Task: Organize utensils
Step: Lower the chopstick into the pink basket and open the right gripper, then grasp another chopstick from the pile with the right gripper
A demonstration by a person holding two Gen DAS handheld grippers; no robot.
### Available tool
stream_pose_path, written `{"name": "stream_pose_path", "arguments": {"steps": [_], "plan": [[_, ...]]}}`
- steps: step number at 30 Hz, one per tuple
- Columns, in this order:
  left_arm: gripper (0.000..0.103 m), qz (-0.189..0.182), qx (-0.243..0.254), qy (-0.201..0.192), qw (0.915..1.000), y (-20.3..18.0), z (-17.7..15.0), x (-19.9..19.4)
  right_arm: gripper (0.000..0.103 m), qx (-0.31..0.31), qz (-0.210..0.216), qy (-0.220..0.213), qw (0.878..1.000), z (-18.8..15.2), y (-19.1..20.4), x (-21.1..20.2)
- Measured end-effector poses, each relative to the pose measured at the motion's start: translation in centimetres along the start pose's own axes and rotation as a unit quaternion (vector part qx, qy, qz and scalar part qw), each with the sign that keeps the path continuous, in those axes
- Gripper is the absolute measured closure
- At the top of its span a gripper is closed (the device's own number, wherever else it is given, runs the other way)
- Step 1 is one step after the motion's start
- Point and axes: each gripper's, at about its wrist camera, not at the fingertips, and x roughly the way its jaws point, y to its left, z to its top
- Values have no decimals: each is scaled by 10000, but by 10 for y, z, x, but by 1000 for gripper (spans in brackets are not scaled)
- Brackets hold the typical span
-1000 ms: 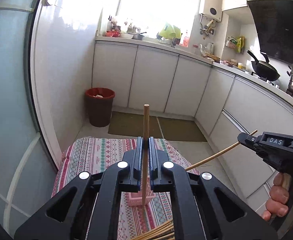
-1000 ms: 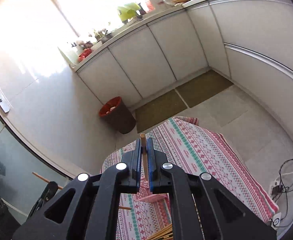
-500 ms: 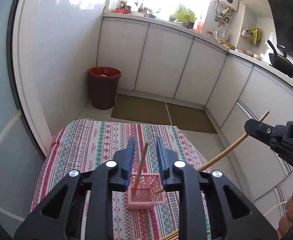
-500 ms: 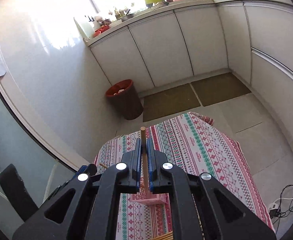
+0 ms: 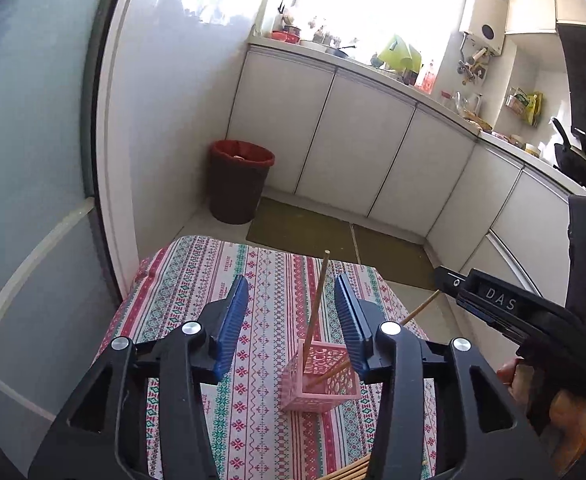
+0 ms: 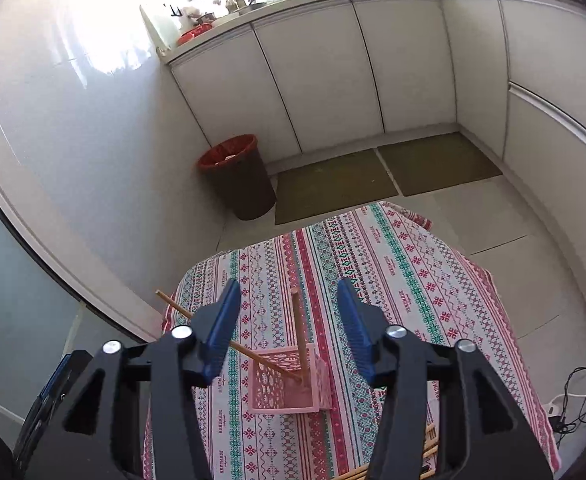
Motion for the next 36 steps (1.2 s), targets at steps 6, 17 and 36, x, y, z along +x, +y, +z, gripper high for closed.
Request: {"name": "stream_pose_path", "arguments": {"steps": [6,17,36], "plan": [[46,57,1,40,10000,-5,-6,-4,36,-347,-400,-249,9983,-10,5,-16],[19,376,201,-56,9991,-22,-18,-30,8,-942,-1456,-822,9814,-43,-4,-59],[7,279,1555,1311,9787,-72,-85,-15,7,185,-1473,11,9889,-109,-118,-127]]}}
